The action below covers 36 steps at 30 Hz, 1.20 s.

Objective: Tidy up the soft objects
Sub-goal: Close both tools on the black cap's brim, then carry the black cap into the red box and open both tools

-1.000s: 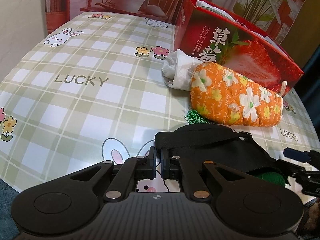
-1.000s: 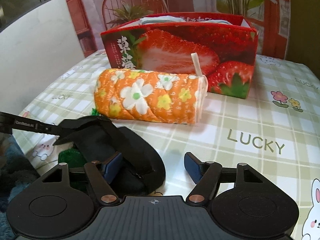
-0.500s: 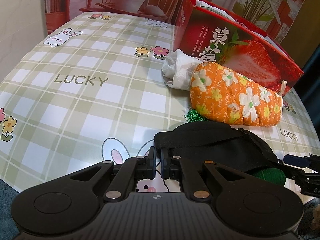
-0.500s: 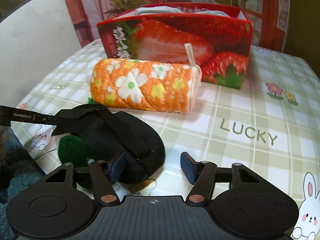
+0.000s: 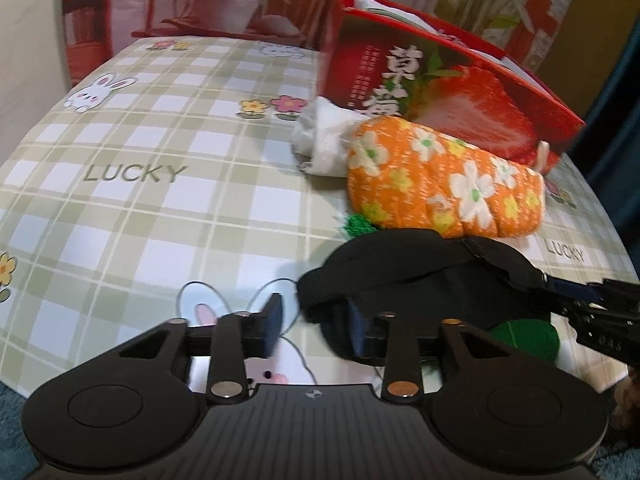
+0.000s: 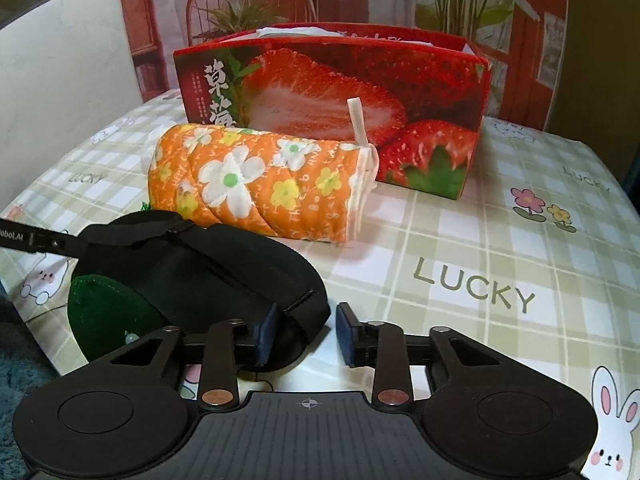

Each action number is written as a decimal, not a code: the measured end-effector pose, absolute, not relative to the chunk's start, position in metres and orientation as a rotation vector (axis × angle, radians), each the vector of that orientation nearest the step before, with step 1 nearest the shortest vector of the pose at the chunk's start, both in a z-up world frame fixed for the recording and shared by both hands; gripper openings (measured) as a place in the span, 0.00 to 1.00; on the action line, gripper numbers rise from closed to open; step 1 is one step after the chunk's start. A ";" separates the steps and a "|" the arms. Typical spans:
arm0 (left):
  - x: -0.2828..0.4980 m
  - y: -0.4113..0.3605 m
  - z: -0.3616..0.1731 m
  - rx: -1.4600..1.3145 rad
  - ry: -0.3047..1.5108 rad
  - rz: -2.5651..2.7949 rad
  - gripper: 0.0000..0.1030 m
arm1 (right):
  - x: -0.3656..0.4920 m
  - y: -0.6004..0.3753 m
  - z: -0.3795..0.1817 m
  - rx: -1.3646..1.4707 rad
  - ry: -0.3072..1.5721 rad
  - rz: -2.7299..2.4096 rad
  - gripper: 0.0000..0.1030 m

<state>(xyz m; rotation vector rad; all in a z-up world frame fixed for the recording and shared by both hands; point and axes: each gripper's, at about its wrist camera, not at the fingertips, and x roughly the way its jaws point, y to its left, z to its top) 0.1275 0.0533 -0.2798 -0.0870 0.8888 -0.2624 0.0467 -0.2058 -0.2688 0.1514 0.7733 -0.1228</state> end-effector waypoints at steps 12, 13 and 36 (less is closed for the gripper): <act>0.128 0.052 -0.280 -0.068 0.882 -0.283 0.21 | 0.047 -0.206 -0.270 0.194 0.751 -0.098 0.27; 0.129 0.052 -0.281 -0.079 0.886 -0.293 0.21 | 0.047 -0.206 -0.271 0.195 0.751 -0.097 0.27; 0.120 0.056 -0.169 -0.096 0.556 -0.406 0.05 | 0.024 -0.232 -0.166 0.146 0.396 -0.098 0.07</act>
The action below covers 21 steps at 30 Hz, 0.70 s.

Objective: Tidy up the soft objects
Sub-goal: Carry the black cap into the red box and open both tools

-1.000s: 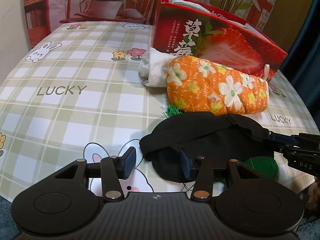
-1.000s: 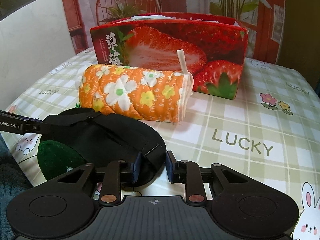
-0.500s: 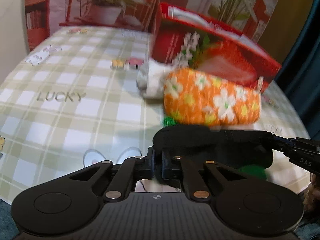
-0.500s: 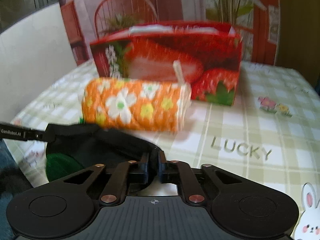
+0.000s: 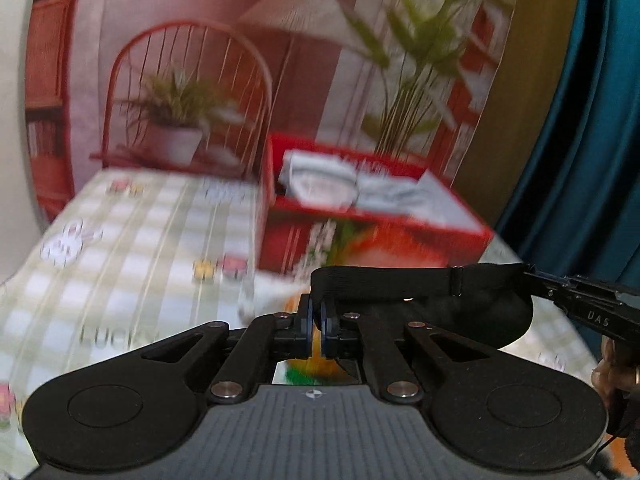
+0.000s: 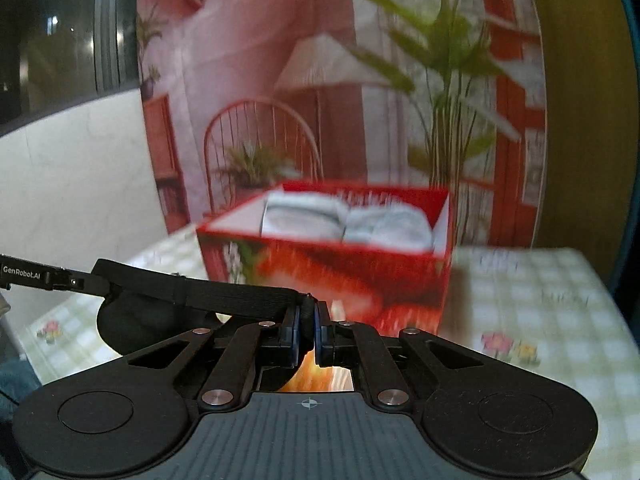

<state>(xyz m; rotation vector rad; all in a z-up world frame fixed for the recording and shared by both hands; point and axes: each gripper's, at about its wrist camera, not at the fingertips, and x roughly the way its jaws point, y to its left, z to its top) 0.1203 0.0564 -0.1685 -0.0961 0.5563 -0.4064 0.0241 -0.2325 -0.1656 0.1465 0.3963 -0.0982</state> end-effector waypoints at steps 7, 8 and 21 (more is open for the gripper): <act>0.150 0.032 -0.129 -0.046 0.440 -0.401 0.05 | 0.051 -0.251 -0.127 0.062 0.326 -0.116 0.07; 0.156 0.030 -0.123 -0.043 0.426 -0.396 0.05 | 0.057 -0.254 -0.122 0.052 0.316 -0.120 0.07; 0.282 -0.027 -0.110 0.071 0.421 -0.286 0.05 | 0.166 -0.292 -0.101 -0.105 0.282 -0.237 0.07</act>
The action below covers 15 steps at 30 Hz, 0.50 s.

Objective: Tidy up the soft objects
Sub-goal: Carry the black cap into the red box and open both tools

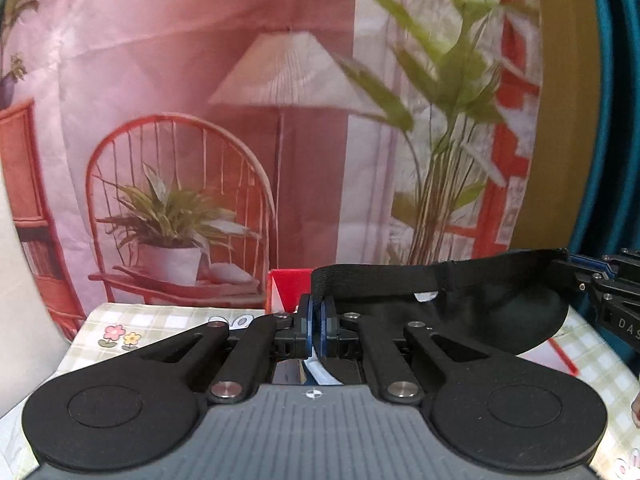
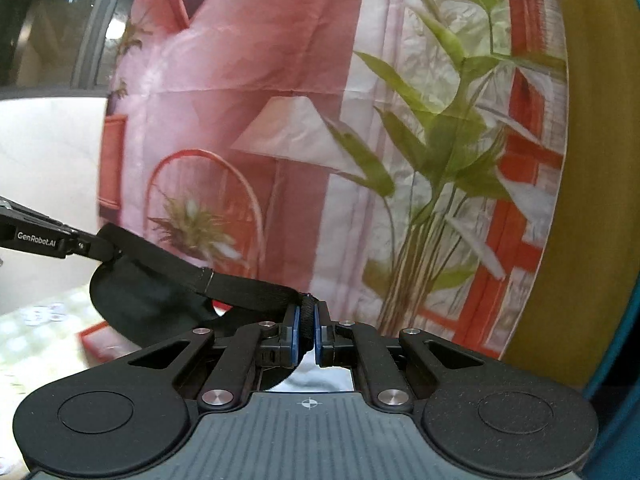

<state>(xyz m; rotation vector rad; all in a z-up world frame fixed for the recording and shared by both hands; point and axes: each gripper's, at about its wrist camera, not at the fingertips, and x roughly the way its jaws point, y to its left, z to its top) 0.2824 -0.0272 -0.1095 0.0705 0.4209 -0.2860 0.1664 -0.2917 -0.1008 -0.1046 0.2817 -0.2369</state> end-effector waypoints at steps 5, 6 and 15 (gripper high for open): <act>0.307 -0.042 -0.136 0.108 0.500 -0.274 0.05 | 0.200 -0.303 -0.129 -0.073 0.366 -0.257 0.07; 0.310 -0.045 -0.142 0.119 0.522 -0.276 0.05 | 0.203 -0.303 -0.136 -0.077 0.383 -0.260 0.07; 0.336 -0.053 -0.179 0.191 0.672 -0.263 0.06 | 0.216 -0.306 -0.181 -0.045 0.510 -0.295 0.14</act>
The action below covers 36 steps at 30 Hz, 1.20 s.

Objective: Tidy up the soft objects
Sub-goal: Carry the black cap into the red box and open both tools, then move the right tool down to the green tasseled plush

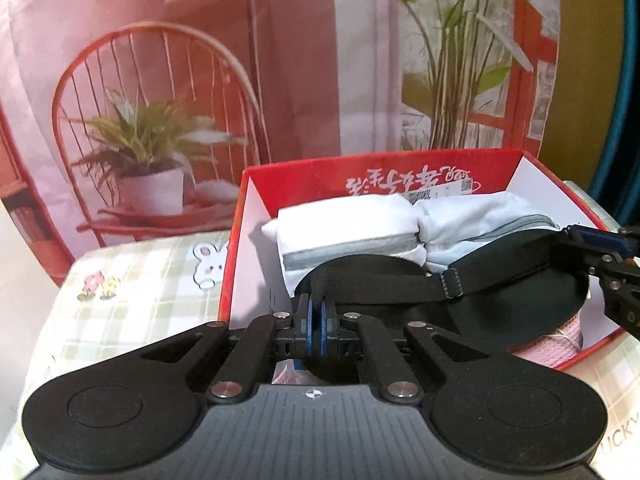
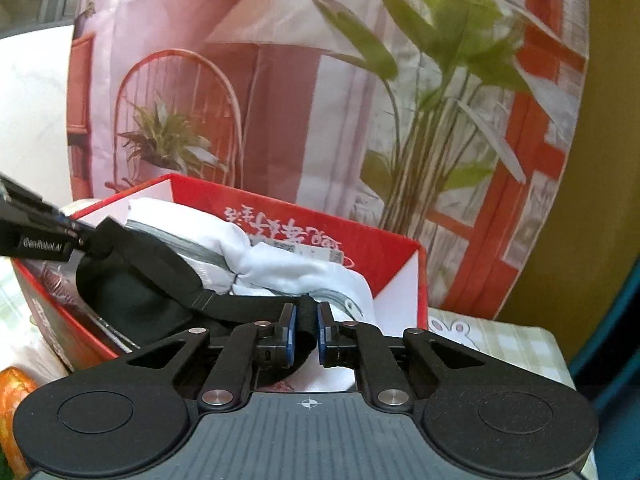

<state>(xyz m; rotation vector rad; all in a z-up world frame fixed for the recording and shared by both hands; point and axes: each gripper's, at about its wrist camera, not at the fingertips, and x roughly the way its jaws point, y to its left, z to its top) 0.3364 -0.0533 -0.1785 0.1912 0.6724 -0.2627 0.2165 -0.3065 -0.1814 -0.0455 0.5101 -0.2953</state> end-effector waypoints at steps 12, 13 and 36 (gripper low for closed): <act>0.290 -0.019 -0.135 0.014 0.533 -0.337 1.00 | 0.164 -0.304 -0.153 0.074 0.363 -0.289 0.95; 0.287 -0.017 -0.132 0.000 0.540 -0.345 1.00 | 0.157 -0.301 -0.151 0.086 0.343 -0.289 0.99; 0.122 0.018 -0.154 0.153 0.470 -0.285 1.00 | 0.044 -0.225 -0.200 0.298 0.425 -0.174 1.00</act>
